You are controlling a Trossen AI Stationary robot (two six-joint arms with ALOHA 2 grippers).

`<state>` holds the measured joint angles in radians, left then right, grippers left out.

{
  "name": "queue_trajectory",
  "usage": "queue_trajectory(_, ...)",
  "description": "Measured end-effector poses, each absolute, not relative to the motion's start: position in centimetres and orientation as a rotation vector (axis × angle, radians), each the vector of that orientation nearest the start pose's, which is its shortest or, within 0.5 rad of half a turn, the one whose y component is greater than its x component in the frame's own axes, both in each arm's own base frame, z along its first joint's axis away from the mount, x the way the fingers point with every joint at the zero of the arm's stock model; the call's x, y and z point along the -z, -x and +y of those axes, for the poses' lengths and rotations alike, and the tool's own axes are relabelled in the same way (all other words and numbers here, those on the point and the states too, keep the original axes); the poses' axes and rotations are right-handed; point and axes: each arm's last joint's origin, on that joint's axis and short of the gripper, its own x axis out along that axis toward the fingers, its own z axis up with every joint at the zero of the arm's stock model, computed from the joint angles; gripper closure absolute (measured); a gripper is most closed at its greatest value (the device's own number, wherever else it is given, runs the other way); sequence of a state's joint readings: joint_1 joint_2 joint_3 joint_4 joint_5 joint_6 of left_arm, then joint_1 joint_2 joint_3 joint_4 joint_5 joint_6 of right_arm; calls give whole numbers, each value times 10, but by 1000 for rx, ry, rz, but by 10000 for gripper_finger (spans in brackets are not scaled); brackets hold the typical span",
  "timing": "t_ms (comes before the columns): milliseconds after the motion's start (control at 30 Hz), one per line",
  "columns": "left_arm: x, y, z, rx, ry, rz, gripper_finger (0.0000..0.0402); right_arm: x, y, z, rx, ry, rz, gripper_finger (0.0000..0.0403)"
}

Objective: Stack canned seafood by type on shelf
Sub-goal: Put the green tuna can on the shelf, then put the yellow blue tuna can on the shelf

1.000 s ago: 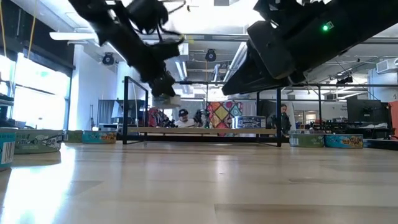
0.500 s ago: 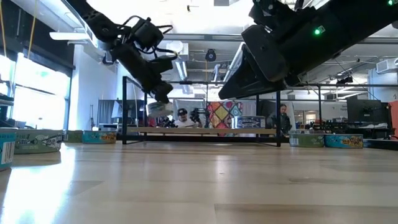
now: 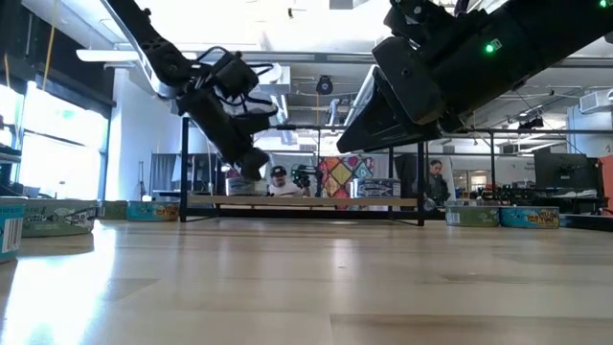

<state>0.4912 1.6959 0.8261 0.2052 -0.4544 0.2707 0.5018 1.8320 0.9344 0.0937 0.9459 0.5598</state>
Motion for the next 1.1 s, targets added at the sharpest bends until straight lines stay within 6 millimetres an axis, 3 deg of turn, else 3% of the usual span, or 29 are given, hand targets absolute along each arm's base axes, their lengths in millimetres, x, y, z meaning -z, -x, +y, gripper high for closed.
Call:
queue_trajectory(267, -156, -286, 168, -825, -207, 804, 396, -143, -315, 146, 564, 3, 462, 140)
queue_trajectory(533, -160, -287, 168, -838, -191, 764, 326, -143, -315, 146, 565, -1, 461, 140)
queue_trajectory(733, -180, -286, 161, -839, -181, 692, 287, -145, -312, 151, 556, -3, 450, 140)
queue_trajectory(900, -217, -288, 131, -755, -156, 537, 280, -163, -304, 166, 452, 2, 428, 140)
queue_trajectory(1100, -256, -281, 58, -407, -209, 470, 297, -173, -291, 185, 360, 58, 424, 140)
